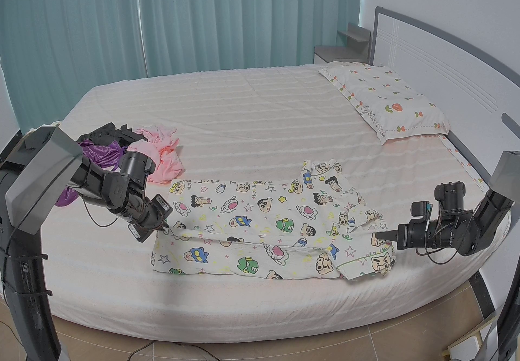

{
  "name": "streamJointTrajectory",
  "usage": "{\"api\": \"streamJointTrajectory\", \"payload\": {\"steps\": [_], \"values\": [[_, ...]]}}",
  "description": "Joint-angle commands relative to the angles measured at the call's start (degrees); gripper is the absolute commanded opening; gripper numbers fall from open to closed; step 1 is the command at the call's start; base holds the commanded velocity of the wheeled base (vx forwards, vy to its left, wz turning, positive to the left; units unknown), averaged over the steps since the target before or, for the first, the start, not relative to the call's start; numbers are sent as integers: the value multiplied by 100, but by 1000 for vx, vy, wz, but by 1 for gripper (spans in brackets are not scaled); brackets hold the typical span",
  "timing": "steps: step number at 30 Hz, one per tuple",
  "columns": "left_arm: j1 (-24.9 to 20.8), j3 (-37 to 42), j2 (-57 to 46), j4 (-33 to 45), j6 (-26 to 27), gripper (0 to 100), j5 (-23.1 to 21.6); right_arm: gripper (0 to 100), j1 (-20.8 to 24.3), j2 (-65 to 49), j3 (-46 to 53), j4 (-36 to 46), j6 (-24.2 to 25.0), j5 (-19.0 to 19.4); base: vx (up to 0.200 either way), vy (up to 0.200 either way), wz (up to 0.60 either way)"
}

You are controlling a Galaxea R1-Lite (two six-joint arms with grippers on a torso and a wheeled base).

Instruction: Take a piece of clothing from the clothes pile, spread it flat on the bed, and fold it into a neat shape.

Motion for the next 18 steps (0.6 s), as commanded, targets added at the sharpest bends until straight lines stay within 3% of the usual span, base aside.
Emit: {"api": "streamJointTrajectory", "payload": {"steps": [1, 17, 18], "values": [[37, -222, 286, -5, -28, 0, 29, 0, 99, 155, -234, -9, 261, -45, 0, 0, 0], [28, -609, 567, -14, -345, 0, 82, 0, 239, 586, -384, -589, 595, -309, 0, 0, 0], [28, -627, 594, -14, -345, 100, 82, 0, 230, 586, -375, -589, 595, -326, 0, 0, 0]]}}
